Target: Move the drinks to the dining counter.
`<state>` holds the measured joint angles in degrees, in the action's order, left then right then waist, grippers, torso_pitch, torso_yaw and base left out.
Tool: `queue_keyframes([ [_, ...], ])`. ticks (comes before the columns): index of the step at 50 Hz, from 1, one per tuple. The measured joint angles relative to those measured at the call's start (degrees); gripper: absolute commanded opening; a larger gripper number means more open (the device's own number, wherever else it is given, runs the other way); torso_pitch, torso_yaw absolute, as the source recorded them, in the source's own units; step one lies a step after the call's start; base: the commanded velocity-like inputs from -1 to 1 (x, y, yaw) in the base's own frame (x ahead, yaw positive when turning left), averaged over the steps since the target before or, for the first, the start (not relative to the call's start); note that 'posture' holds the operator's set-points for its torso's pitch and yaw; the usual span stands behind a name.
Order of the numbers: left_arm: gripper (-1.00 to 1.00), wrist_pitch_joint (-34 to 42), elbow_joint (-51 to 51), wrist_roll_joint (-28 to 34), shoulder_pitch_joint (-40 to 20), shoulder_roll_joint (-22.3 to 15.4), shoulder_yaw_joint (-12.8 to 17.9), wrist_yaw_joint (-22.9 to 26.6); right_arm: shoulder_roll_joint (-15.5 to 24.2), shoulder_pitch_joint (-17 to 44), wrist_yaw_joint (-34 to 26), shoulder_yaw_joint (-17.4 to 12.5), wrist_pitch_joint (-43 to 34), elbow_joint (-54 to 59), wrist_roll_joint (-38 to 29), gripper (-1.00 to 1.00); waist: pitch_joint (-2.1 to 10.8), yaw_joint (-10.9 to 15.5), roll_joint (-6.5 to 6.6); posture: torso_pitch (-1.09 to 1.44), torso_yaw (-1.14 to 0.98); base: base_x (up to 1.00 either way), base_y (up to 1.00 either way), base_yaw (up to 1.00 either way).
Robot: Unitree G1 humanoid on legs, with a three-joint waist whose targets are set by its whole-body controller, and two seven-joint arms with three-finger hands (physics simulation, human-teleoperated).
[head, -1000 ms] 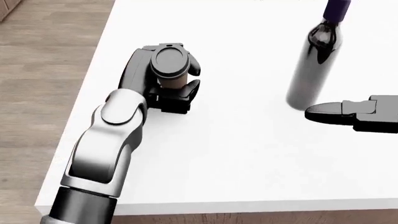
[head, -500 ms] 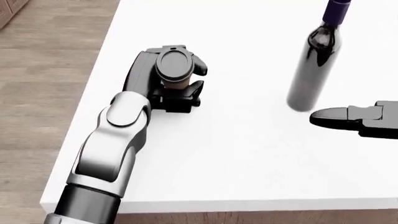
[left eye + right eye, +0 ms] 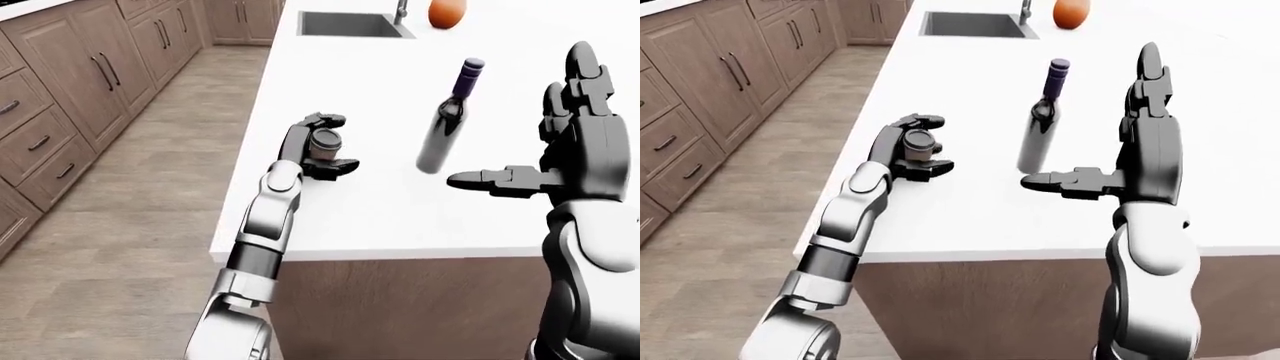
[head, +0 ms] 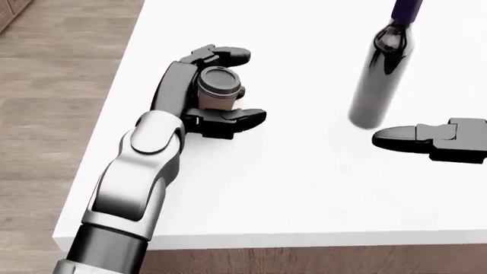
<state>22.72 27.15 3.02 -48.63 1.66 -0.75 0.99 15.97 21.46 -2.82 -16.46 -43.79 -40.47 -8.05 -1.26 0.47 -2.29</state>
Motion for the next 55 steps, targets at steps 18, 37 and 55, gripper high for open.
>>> queue_keyframes([
  [18,1.0,0.18,-0.62,0.03,0.27,-1.62,0.68,0.21,0.05,0.63,0.31,0.62,0.79,1.74,0.03,1.0,0.01,-0.05,0.25,0.0,0.0,0.0,0.0,0.0],
  [37,1.0,5.9,-11.04,1.3,4.2,-4.64,1.62,1.26,-0.36,-0.14,0.49,0.61,1.73,2.04,0.22,1.0,-0.13,-0.14,0.58,0.0,0.0,0.0,0.0,0.0],
  [55,1.0,22.18,-39.98,3.58,12.55,-10.07,4.61,7.2,0.24,-0.09,-0.31,0.11,-0.06,0.14,0.03,1.0,-0.54,-0.14,1.01,0.0,0.0,0.0,0.0,0.0],
])
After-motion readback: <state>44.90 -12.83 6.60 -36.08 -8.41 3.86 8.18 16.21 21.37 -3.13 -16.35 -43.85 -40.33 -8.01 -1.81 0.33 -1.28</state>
